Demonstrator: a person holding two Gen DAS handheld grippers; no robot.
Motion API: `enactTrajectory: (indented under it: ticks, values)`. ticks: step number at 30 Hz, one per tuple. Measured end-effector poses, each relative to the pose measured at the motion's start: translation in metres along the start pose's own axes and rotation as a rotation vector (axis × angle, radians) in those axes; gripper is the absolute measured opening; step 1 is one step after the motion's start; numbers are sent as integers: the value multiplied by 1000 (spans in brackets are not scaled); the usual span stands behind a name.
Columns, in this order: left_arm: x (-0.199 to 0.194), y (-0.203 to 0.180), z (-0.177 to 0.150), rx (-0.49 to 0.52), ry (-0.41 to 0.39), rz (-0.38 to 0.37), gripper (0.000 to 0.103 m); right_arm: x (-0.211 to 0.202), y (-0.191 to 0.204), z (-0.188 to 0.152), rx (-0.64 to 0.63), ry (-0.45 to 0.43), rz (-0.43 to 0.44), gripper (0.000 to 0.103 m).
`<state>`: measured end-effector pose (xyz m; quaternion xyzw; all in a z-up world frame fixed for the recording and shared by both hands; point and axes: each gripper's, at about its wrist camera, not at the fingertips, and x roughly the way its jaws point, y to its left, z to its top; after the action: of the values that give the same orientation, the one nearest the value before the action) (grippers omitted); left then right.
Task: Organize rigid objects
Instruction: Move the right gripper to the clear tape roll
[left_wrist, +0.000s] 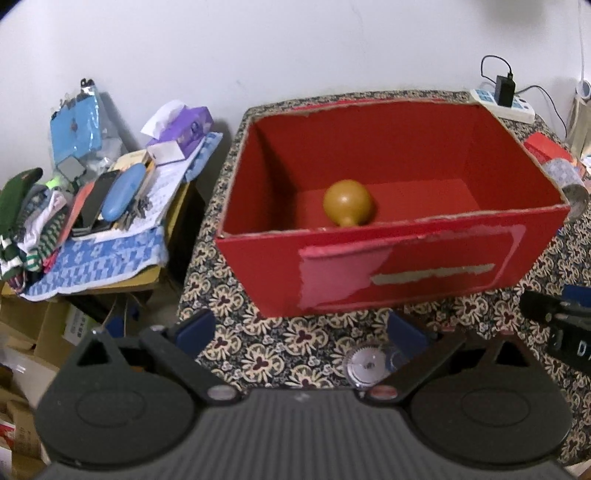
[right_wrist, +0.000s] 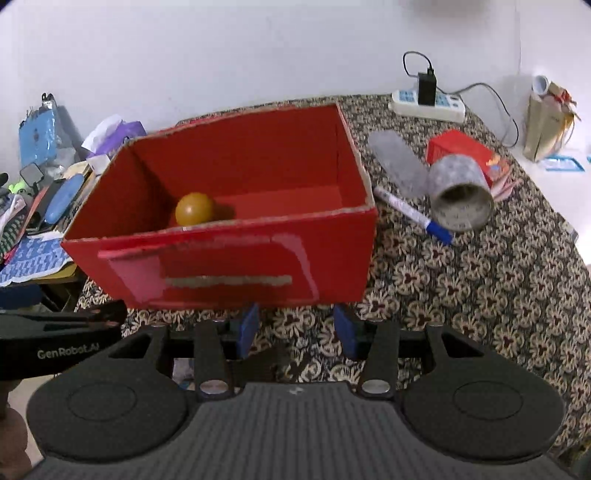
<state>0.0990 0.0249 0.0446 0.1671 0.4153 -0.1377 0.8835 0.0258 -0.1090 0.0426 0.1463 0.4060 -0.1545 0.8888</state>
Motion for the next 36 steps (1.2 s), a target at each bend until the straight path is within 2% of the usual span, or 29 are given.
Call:
enactTrajectory:
  ticks: [4, 11, 18, 23, 26, 28, 31, 33, 36]
  values:
    - [1, -5, -2, 10, 6, 1, 100, 3, -4, -5, 4, 24, 9, 31]
    - [9, -7, -9, -2, 45, -58, 100, 6, -14, -15, 13, 72, 41, 31]
    - [6, 7, -35, -27, 37, -188, 100, 6, -42, -28, 67, 128, 51, 31]
    - [3, 16, -57, -53, 48, -374, 102, 11, -63, -41, 128, 180, 98, 31]
    - [1, 13, -65, -35, 62, -448, 103, 14, -67, -50, 126, 201, 115, 31]
    - [1, 6, -68, -6, 72, -473, 103, 16, -67, -55, 124, 207, 123, 31]
    - [-1, -5, -71, 37, 50, -472, 102, 18, -69, -60, 138, 214, 156, 31]
    - [0, -10, -72, 45, 62, -504, 102, 18, -68, -64, 140, 214, 174, 31]
    - [-3, -17, -73, 75, 47, -529, 102, 19, -70, -68, 139, 204, 171, 31]
